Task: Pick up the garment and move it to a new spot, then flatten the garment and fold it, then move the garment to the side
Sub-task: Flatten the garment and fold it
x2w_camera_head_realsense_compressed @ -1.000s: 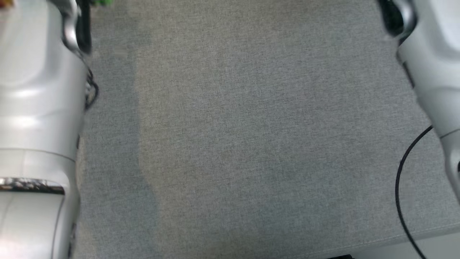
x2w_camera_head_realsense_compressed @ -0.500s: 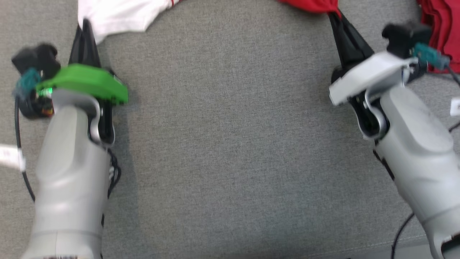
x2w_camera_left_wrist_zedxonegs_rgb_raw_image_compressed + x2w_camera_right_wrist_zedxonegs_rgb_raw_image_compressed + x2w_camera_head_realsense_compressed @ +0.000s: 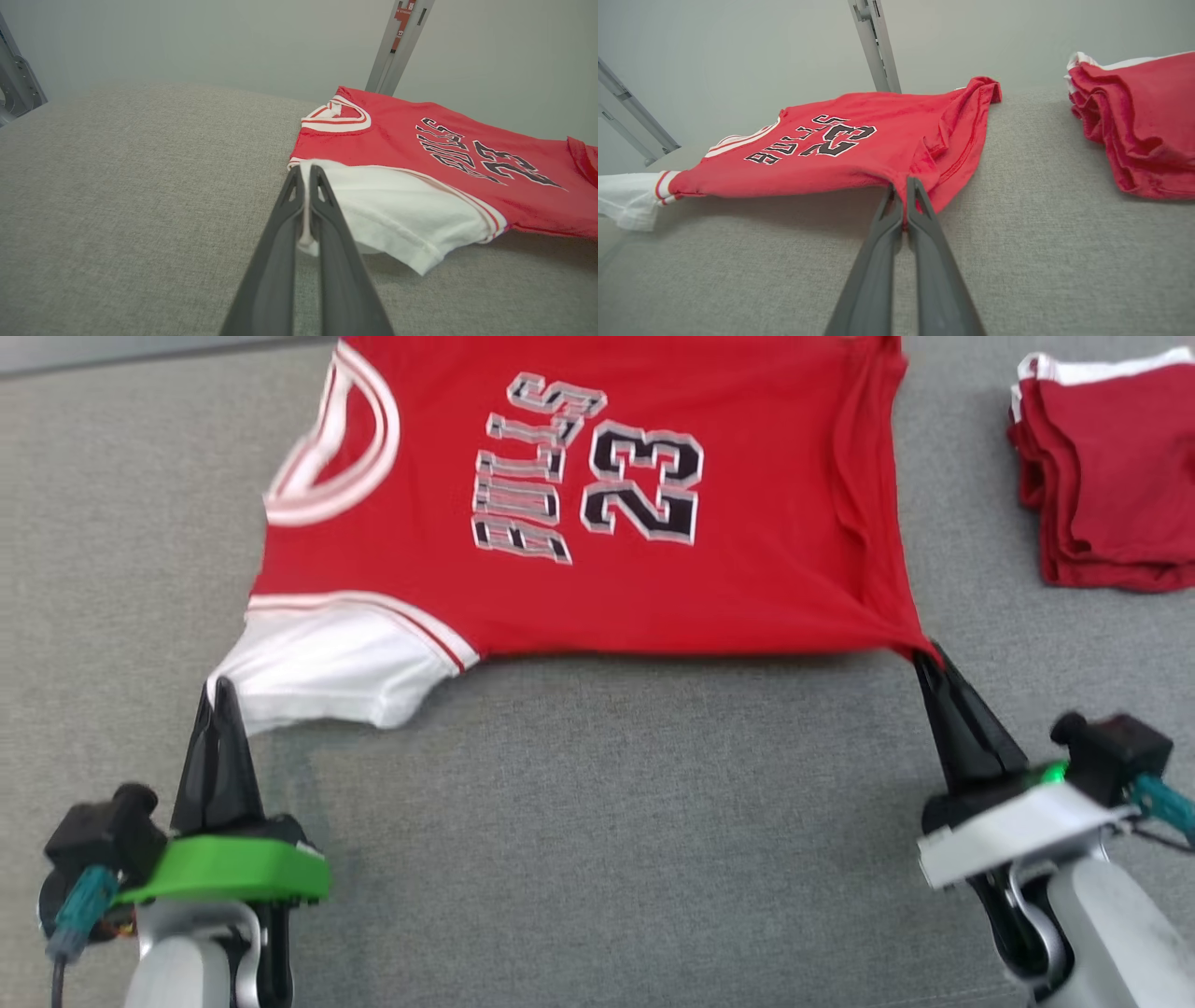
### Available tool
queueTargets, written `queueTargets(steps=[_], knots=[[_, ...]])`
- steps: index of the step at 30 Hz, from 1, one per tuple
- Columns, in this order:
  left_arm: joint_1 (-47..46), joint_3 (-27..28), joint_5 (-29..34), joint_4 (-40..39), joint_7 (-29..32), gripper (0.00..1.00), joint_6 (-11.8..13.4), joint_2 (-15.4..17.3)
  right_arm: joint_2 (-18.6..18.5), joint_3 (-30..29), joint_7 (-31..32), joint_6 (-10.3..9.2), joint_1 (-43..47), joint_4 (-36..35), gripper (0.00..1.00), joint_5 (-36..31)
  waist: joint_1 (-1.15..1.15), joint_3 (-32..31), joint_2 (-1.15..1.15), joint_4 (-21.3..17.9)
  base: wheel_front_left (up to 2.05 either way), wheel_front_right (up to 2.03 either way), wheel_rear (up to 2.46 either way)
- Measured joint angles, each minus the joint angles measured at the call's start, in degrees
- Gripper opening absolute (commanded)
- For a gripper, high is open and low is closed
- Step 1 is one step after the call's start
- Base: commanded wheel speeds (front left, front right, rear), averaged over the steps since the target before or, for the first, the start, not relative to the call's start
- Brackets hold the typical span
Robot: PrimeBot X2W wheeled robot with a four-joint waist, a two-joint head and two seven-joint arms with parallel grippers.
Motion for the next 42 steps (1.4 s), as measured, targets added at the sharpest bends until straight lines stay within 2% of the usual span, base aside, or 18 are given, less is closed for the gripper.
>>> queueTargets(steps=[4, 8, 11, 15, 22, 29, 34, 38, 39, 40, 41, 42], knots=[[8.5, -0.8, 0.4, -14.5, 6.1, 0.00, 3.0, -0.2, 0.0, -2.5, 0.0, 0.00, 7.4, -4.9, 0.00, -1.4, 0.00, -2.5, 0.00, 0.8, 0.00, 0.00, 0.00], [14.6, -1.4, 0.8, -26.4, 12.0, 0.00, 4.9, -0.1, 0.1, -4.9, 1.1, 0.00, 13.3, -10.1, 0.00, -2.9, 0.00, -4.2, 0.00, 1.7, 0.00, 0.00, 0.00], [17.4, -1.8, 1.1, -32.5, 15.0, 0.00, 6.0, -0.1, 1.0, -6.8, 3.1, 0.00, 17.2, -14.0, 0.00, -3.9, 0.00, -4.6, 0.00, 2.1, 0.00, 0.00, 0.00], [18.7, -2.2, 1.2, -35.8, 17.9, 0.00, 6.7, 0.0, 2.3, -7.9, 5.2, 0.00, 20.0, -17.4, 0.00, -4.4, 0.00, -4.3, 0.00, 1.8, 0.00, 0.00, 0.00], [14.8, -2.4, -0.5, -31.9, 21.1, 0.00, 5.9, 1.1, 3.8, -8.1, 7.7, 0.00, 18.2, -17.1, 0.00, -3.7, 0.00, -2.3, 0.00, 0.7, 0.00, 0.00, 0.00], [2.3, -1.8, -3.6, -21.3, 22.3, 0.00, 3.4, 3.0, 3.9, -8.0, 7.0, 0.00, 10.0, -10.3, 0.00, -1.1, 0.00, 1.6, 0.00, -0.1, 0.00, 0.00, 0.00], [-5.7, -1.3, -4.7, -13.9, 21.2, 0.00, 2.3, 3.7, 2.9, -6.3, 5.2, 0.00, 3.3, -4.4, 0.00, 0.5, 0.00, 4.7, 0.00, -0.9, 0.00, 0.00, 0.00], [-11.0, -2.0, -4.7, -8.7, 19.5, 0.00, 0.5, 4.4, 2.0, -3.8, 3.4, 0.00, -1.4, -1.0, 0.00, 1.0, 0.00, 6.8, 0.00, -1.5, 0.00, 0.00, 0.00], [-12.0, -2.3, -4.7, -7.6, 18.6, 0.42, -0.2, 4.4, 1.8, -3.3, 3.1, 0.00, -2.2, -0.3, 0.03, 1.0, 0.00, 7.2, 0.00, -1.6, 0.00, 0.00, 0.00], [-13.1, -2.6, -4.7, -6.3, 17.6, 0.77, -0.7, 4.4, 1.7, -2.9, 2.5, 0.00, -3.1, 0.3, 0.32, 1.0, 0.00, 7.6, 0.00, -1.7, 0.00, 0.00, 0.00], [-14.0, -3.0, -4.7, -4.9, 17.0, 1.00, -0.9, 4.4, 1.7, -2.6, 2.0, 0.00, -3.9, 1.0, 0.47, 1.1, 0.00, 7.9, 0.00, -1.8, 0.00, 0.00, 0.00], [-14.5, -3.3, -4.6, -3.6, 16.2, 1.00, -0.9, 4.3, 1.5, -2.2, 1.6, 0.00, -4.5, 1.6, 0.86, 0.9, 0.00, 8.1, 0.00, -1.8, 0.00, 0.00, 0.00]])
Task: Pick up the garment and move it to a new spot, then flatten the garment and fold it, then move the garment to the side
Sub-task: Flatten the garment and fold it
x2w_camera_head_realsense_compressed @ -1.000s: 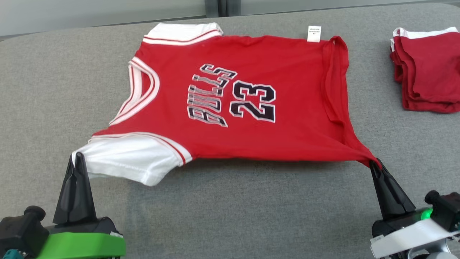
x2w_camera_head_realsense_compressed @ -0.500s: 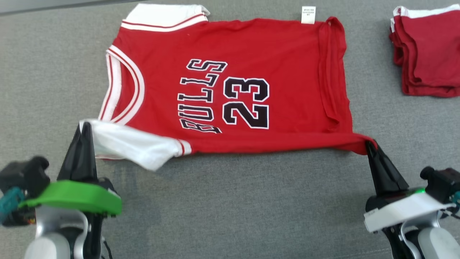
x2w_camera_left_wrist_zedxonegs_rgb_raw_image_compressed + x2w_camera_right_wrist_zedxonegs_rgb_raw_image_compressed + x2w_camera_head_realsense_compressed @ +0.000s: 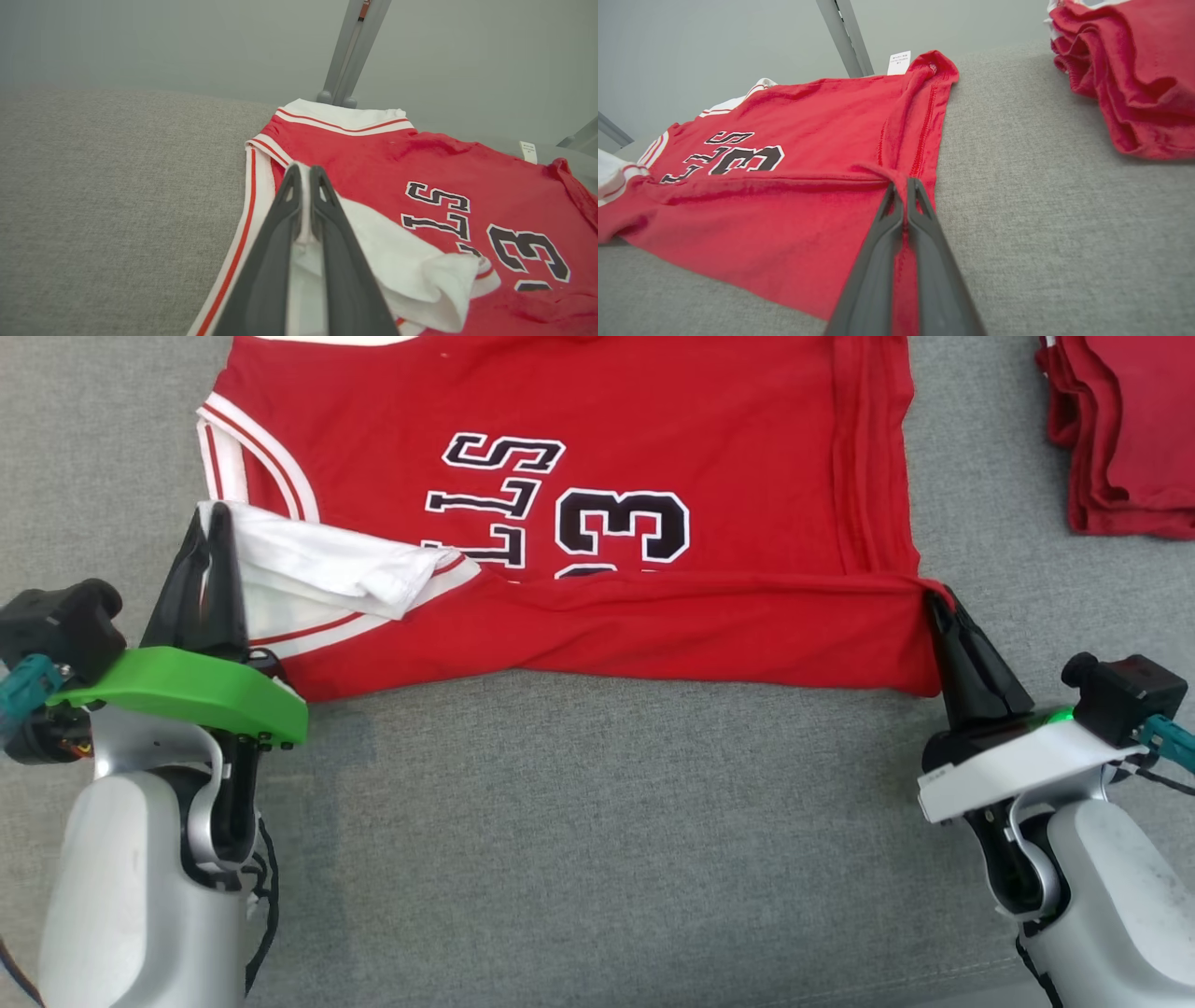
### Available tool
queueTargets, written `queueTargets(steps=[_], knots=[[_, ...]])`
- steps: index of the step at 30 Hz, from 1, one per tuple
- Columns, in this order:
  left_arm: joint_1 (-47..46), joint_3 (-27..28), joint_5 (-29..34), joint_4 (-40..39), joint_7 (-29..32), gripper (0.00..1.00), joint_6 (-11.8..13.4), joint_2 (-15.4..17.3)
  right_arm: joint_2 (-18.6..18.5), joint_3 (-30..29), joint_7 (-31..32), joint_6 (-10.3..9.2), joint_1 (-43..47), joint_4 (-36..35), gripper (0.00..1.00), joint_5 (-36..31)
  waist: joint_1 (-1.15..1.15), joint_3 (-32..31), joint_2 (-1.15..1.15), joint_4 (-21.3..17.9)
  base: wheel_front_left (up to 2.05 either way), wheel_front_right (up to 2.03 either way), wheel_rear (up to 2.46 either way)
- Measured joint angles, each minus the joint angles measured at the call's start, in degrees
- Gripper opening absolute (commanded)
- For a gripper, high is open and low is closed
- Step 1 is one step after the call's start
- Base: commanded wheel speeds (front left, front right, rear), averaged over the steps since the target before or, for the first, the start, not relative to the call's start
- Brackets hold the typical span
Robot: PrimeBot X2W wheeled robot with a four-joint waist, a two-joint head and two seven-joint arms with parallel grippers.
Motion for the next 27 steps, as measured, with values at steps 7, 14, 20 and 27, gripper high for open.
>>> queueTargets(steps=[7, 14, 20, 27], knots=[[-0.4, -0.3, 4.3, 2.6, -11.9, 1.00, 1.4, -0.8, 0.7, -1.7, -1.5, 0.00, -1.5, -1.7, 1.00, -4.9, 0.00, -0.7, 0.00, 0.0, 0.00, 0.00, 0.00], [6.1, -1.7, 10.3, -0.7, -18.0, 1.00, 5.5, -1.2, 2.7, -5.3, -1.6, 0.00, 3.2, -8.9, 1.00, -10.4, 0.00, -3.4, 0.00, 0.2, 0.00, 0.00, 0.00], [14.0, -2.4, 12.3, -4.1, -18.5, 1.00, 8.0, -2.0, 3.8, -5.4, -1.6, 0.00, 8.5, -12.0, 1.00, -12.6, 0.00, -6.3, 0.00, 0.4, 0.00, 0.00, 0.00], [18.3, -2.7, 11.9, -5.0, -18.2, 1.00, 8.9, -2.4, 4.5, -5.3, -1.6, 0.00, 11.5, -13.1, 1.00, -13.0, 0.00, -8.5, 0.00, 0.9, 0.00, 0.00, 0.00]])
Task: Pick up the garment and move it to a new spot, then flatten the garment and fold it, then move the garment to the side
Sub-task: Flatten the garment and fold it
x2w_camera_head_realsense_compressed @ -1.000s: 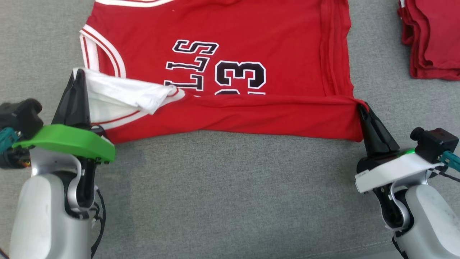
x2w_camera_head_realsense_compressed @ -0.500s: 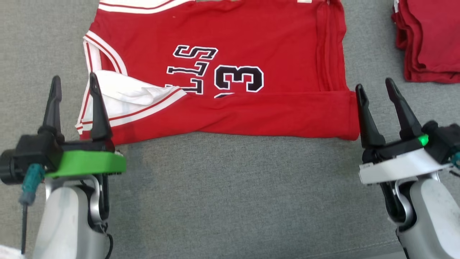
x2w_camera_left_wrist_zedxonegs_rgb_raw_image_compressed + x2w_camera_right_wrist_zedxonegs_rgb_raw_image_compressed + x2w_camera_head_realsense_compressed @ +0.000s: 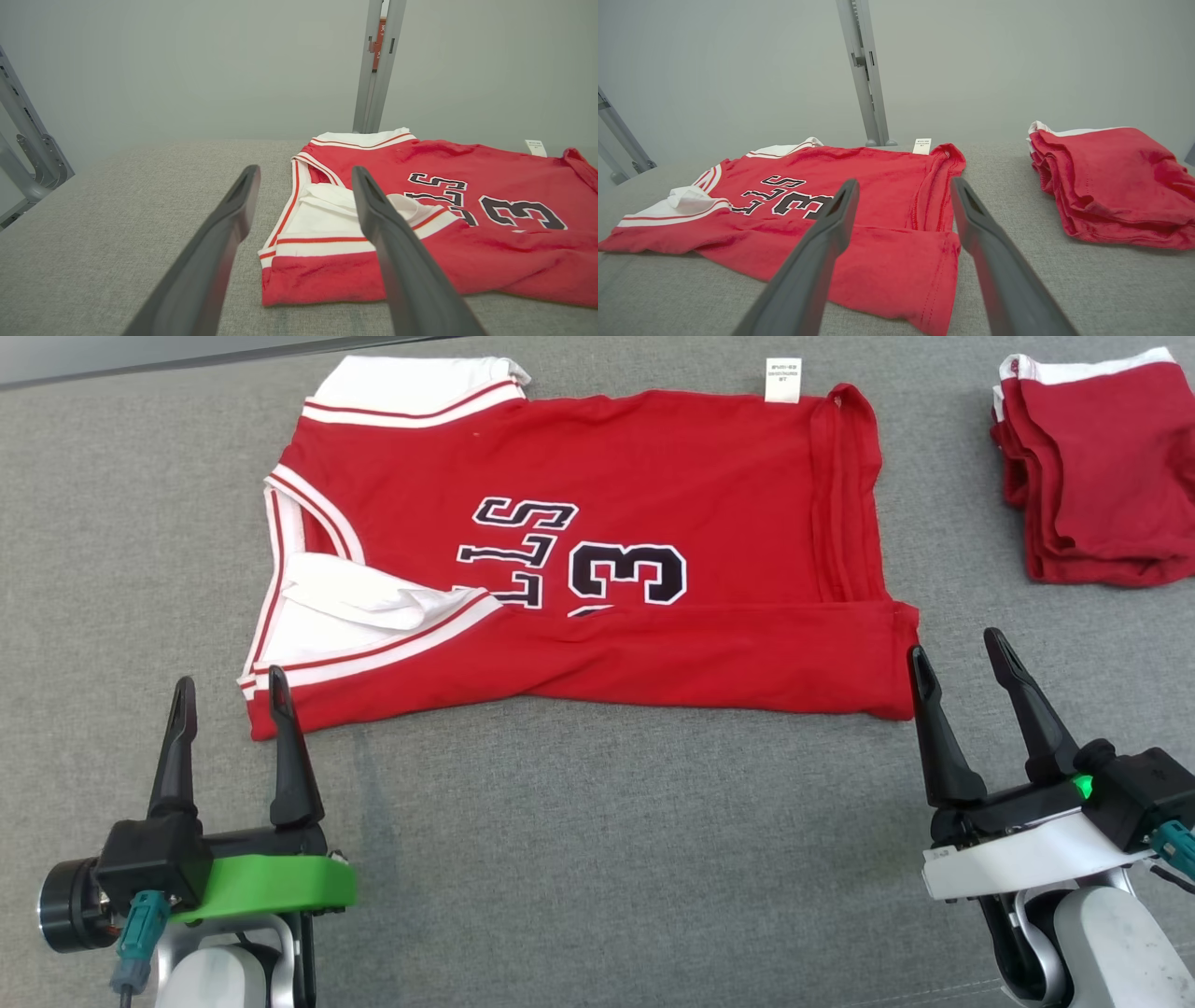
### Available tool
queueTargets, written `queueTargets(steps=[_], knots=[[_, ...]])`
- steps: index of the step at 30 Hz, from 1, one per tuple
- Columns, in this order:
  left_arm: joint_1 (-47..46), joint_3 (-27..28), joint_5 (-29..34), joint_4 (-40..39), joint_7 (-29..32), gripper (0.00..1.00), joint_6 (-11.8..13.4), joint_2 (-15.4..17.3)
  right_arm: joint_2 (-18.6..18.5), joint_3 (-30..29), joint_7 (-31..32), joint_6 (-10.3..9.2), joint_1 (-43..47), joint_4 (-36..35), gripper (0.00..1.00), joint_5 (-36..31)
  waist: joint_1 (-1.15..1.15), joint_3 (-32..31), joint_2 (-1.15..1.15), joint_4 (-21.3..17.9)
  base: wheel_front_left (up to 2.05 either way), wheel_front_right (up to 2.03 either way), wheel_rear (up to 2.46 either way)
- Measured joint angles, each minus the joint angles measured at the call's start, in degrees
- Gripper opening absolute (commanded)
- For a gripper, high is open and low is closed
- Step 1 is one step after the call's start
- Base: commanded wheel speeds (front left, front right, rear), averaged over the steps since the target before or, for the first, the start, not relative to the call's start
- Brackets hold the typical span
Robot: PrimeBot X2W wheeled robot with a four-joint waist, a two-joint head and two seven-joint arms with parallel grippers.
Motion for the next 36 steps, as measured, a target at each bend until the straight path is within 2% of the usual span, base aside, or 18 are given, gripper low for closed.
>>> queueTargets(steps=[4, 9, 15, 19, 25, 26, 27, 28, 29, 36], knots=[[0.2, -0.6, -0.2, 0.4, 0.8, 1.00, 0.0, 0.0, 0.0, -0.2, 0.0, 0.00, 0.1, 0.1, 1.00, 0.0, 0.00, -0.2, 0.00, 0.4, 0.00, 0.00, 0.00], [-0.3, -1.0, -3.1, 5.5, 3.9, 1.00, -1.9, 0.0, -0.2, -0.6, 0.5, 0.00, 0.1, 2.6, 1.00, 0.6, 0.00, 0.8, 0.00, 0.6, 0.00, 0.00, 0.00], [-4.0, -0.2, -6.6, 13.4, 5.7, 1.00, -4.0, 0.1, -0.4, -0.4, 1.0, 0.00, -0.7, 9.8, 1.00, 2.2, 0.00, 2.9, 0.00, 0.8, 0.00, 0.00, 0.00], [-7.4, 0.3, -9.6, 18.0, 6.2, 1.00, -6.4, 0.0, -0.8, 0.8, 1.3, -0.01, -3.6, 15.0, 1.00, 4.2, 0.00, 4.4, 0.00, 1.2, 0.00, 0.00, 0.00], [-11.2, 0.5, -13.0, 21.6, 8.5, 1.00, -9.1, 0.0, -1.2, 3.2, 1.1, -0.01, -7.9, 19.6, 1.00, 5.9, 0.00, 5.7, 0.00, 1.3, 0.00, 0.00, 0.00], [-11.8, 0.4, -13.5, 22.1, 9.0, 0.87, -9.5, 0.1, -1.2, 3.8, 1.6, 0.00, -8.5, 20.3, 1.00, 6.5, 0.00, 5.9, 0.00, 1.3, 0.00, 0.00, 0.00], [-12.2, 0.3, -13.8, 22.3, 9.5, 0.37, -10.0, 0.1, -1.3, 4.2, 2.0, 0.00, -9.0, 21.0, 0.86, 7.3, 0.00, 6.0, 0.00, 1.2, 0.00, 0.00, 0.00], [-12.5, 0.4, -14.4, 22.3, 9.8, 0.00, -10.4, 0.2, -1.5, 4.6, 2.1, 0.00, -9.4, 21.3, 0.44, 7.9, 0.00, 6.1, 0.00, 1.2, 0.00, 0.00, 0.00], [-12.8, 0.3, -14.9, 22.3, 9.8, 0.00, -10.7, 0.2, -1.8, 5.2, 2.4, 0.00, -9.9, 21.5, 0.00, 8.7, 0.00, 6.2, 0.00, 1.2, 0.00, 0.00, 0.00], [-12.2, 0.0, -17.9, 22.0, 6.7, 0.00, -12.4, 0.0, -3.4, 6.5, 2.7, 0.02, -9.6, 21.9, 0.00, 11.9, 0.00, 4.9, 0.00, 1.8, 0.00, 0.00, 0.00]])
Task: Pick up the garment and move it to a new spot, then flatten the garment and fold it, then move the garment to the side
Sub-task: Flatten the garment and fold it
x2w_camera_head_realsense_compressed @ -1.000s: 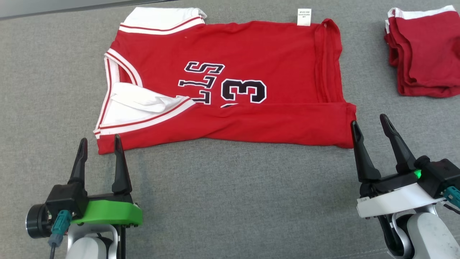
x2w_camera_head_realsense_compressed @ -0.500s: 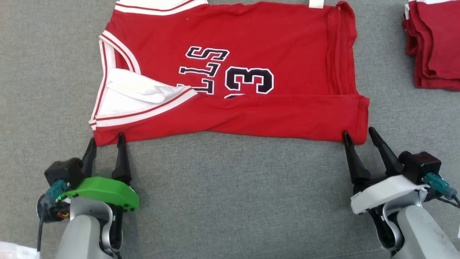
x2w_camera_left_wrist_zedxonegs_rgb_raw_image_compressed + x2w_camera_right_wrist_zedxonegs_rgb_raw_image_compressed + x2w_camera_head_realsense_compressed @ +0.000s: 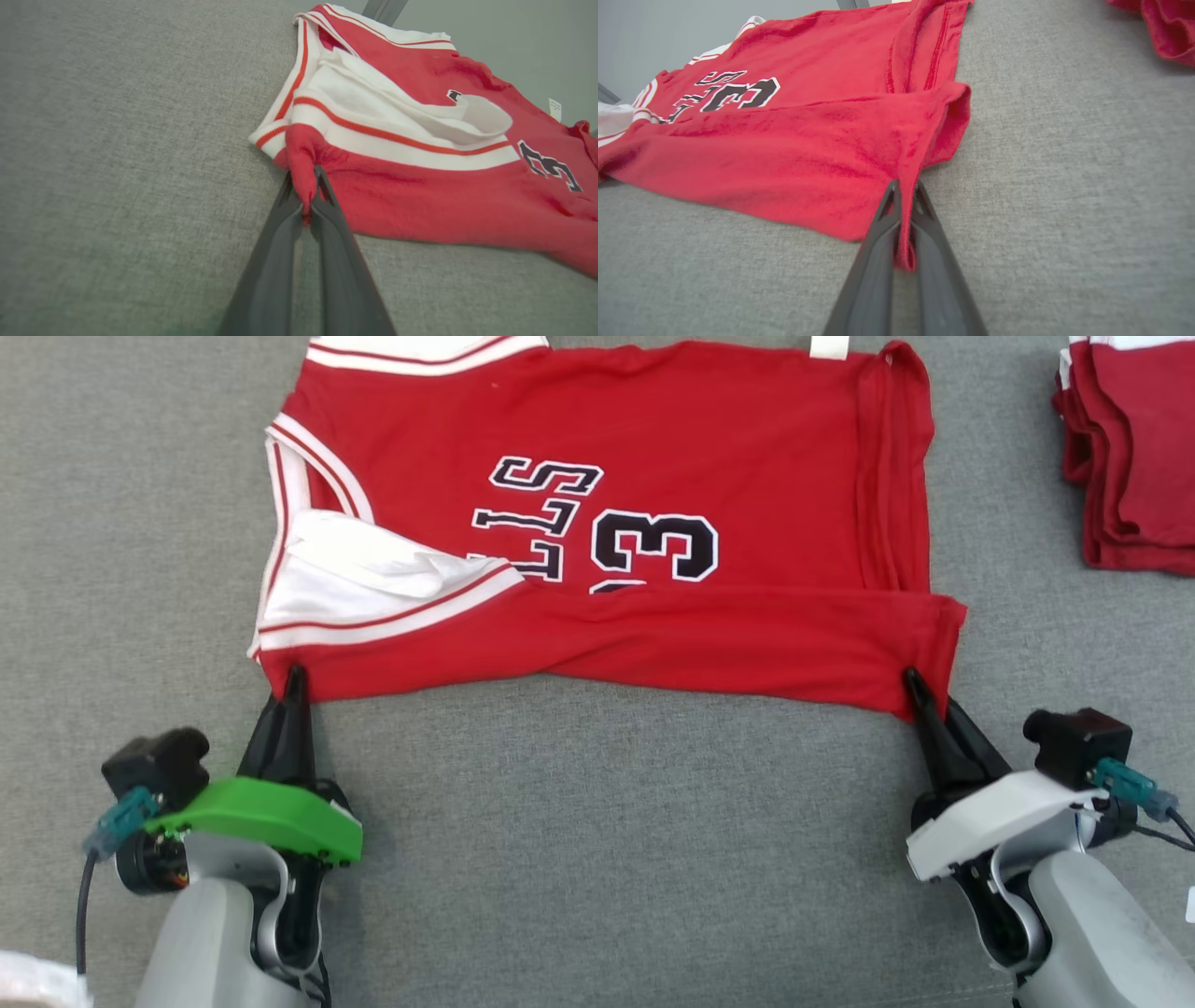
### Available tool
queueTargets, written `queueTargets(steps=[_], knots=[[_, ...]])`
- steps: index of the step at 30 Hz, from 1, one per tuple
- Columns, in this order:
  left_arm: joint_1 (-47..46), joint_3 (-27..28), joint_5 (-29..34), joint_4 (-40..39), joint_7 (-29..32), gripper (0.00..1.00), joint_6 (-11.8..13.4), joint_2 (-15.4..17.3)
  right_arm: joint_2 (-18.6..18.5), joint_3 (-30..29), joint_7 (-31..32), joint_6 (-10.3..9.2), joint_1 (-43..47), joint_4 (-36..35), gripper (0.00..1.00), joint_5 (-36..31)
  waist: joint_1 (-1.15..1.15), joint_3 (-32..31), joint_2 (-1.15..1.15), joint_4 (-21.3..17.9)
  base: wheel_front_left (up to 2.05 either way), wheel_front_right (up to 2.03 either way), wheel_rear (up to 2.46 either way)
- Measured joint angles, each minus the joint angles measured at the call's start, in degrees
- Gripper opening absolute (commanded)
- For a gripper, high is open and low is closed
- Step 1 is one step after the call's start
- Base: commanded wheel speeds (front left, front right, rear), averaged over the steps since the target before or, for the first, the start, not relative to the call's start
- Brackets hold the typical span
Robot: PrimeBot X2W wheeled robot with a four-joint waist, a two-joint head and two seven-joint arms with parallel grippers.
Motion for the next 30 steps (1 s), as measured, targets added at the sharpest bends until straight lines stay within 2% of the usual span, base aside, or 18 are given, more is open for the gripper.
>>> queueTargets(steps=[7, 12, 19, 25, 26, 27, 28, 29, 30], knots=[[5.7, 0.0, -1.5, -2.5, -2.2, 0.00, -0.4, 0.1, -3.0, 0.0, 0.6, -0.01, 5.1, -5.1, 0.00, 0.1, 0.00, -3.5, 0.00, 1.3, 0.00, 0.00, 0.00], [12.1, 0.0, -2.6, -7.0, 0.4, 0.00, 1.0, 0.1, -4.9, -1.5, 3.3, -0.01, 11.1, -9.2, 0.00, -0.7, 0.00, -5.9, 0.00, 2.4, 0.00, 0.00, 0.00], [21.2, 0.5, -4.6, -13.5, 6.8, 0.00, 4.0, 0.5, -3.7, -4.7, 6.4, 0.01, 19.7, -11.8, 0.00, -1.0, 0.00, -8.9, 0.00, 4.1, 0.00, 0.00, 0.00], [25.7, -0.4, -5.8, -15.9, 11.5, 0.00, 5.7, 0.6, -2.5, -5.6, 7.4, 0.01, 22.9, -11.6, 0.00, -1.2, 0.00, -10.9, 0.00, 4.4, 0.00, 0.00, 0.00], [26.0, -0.5, -5.7, -16.2, 11.7, 0.34, 6.0, 0.6, -2.5, -5.7, 7.3, 0.01, 22.9, -11.7, 0.00, -1.3, 0.00, -11.1, 0.00, 4.4, 0.00, 0.00, 0.00], [26.1, -0.7, -5.2, -16.4, 11.6, 1.00, 6.5, 0.7, -2.4, -5.8, 7.3, 0.01, 22.9, -11.8, 0.32, -1.4, 0.00, -11.3, 0.00, 4.2, 0.00, 0.00, 0.00], [26.0, -0.9, -4.3, -16.7, 11.4, 1.00, 6.9, 1.0, -2.3, -5.7, 7.2, 0.01, 22.8, -12.0, 0.72, -1.5, 0.00, -11.4, 0.00, 4.0, 0.00, 0.00, 0.00], [25.9, -0.8, -3.5, -17.0, 10.7, 1.00, 7.4, 1.0, -2.2, -5.8, 6.8, 0.01, 22.7, -12.2, 1.00, -1.9, 0.00, -11.5, 0.00, 3.8, 0.00, 0.00, 0.00], [25.7, -0.6, -2.7, -17.5, 9.5, 1.00, 8.2, 1.0, -2.1, -5.9, 6.0, 0.01, 22.5, -12.4, 1.00, -2.0, 0.00, -11.6, 0.00, 3.7, 0.00, 0.00, 0.00]])
